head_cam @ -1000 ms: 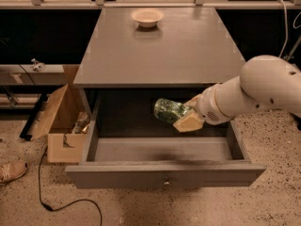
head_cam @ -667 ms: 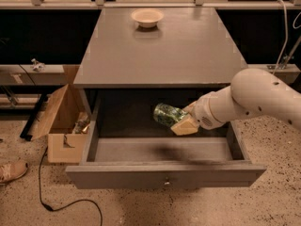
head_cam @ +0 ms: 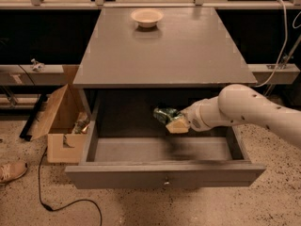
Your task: Place green can into top drawer
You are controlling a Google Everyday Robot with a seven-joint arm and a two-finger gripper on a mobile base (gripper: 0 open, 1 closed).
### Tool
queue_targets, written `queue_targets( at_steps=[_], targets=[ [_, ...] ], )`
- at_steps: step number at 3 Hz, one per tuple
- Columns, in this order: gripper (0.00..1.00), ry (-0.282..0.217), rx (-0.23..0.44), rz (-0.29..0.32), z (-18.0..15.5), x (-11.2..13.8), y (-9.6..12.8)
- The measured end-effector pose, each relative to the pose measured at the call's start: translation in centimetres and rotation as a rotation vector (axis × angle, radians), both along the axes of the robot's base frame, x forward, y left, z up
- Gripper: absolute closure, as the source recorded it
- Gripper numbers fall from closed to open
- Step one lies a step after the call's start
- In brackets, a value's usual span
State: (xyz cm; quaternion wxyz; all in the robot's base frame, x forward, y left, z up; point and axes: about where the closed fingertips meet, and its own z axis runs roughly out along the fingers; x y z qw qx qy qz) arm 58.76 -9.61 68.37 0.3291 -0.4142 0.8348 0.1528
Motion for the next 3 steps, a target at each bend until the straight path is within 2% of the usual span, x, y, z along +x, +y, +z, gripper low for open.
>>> queue_targets(
  at_steps=[2,3],
  targets=[
    [0.15,0.030,0.019,-0.069,-3.1,1.9,0.0],
    [0.00,0.032,0.020,-0.071,-3.2,1.9,-0.1]
  ],
)
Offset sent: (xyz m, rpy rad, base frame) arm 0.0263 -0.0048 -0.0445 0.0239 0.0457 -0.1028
